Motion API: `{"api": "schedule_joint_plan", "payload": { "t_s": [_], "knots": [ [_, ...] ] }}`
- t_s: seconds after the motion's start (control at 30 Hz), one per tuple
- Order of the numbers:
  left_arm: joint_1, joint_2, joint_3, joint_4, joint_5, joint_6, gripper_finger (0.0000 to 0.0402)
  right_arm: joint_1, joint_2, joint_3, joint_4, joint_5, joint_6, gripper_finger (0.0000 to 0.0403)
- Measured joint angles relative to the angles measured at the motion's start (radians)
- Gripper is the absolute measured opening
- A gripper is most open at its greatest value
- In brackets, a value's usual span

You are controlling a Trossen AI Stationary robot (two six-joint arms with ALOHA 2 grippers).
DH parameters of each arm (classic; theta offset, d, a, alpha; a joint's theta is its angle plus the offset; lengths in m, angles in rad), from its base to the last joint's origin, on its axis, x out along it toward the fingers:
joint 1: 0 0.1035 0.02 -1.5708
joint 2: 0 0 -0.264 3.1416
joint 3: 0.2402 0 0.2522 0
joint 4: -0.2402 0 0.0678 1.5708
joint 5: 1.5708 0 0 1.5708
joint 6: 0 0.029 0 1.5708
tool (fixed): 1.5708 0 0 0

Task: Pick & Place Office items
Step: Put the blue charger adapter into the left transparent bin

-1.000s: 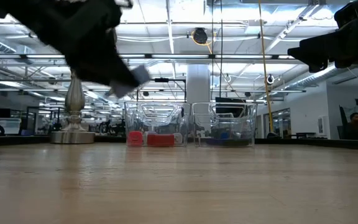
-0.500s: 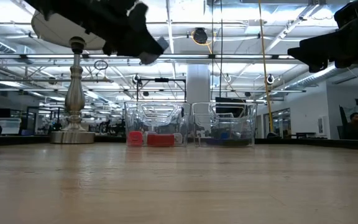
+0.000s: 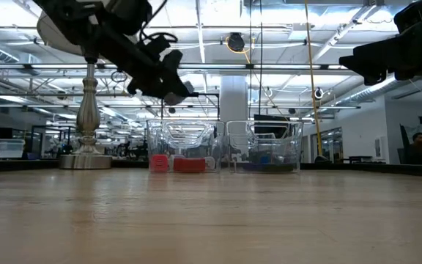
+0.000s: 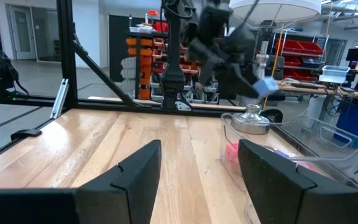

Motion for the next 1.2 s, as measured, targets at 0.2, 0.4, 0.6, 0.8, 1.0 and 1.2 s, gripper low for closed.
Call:
{"api": "schedule_joint_plan", "payload": {
  "t_s": [0.2, 0.4, 0.6, 0.8, 1.0, 1.2],
  "knots": [
    [0.043, 0.107, 0.000, 0.015, 0.043, -0.030, 0.0217, 0.000, 0.000, 0.000, 0.000, 0.000, 0.000, 0.0205],
    [0.093, 0.197, 0.000, 0.015, 0.045, -0.075, 0.0211, 0.000, 0.000, 0.000, 0.000, 0.000, 0.000, 0.0205],
    [0.136, 0.257, 0.004, 0.040, 0.107, -0.110, 0.0222, 0.000, 0.000, 0.000, 0.000, 0.000, 0.000, 0.0207],
    [0.142, 0.290, 0.004, 0.060, 0.126, -0.109, 0.0211, 0.000, 0.000, 0.000, 0.000, 0.000, 0.000, 0.0208],
    [0.143, 0.290, 0.003, 0.067, 0.129, -0.115, 0.0229, 0.000, 0.000, 0.000, 0.000, 0.000, 0.000, 0.0208],
    [0.141, 0.291, 0.002, 0.071, 0.128, -0.118, 0.0220, 0.000, 0.000, 0.000, 0.000, 0.000, 0.000, 0.0207]
  ]
}}
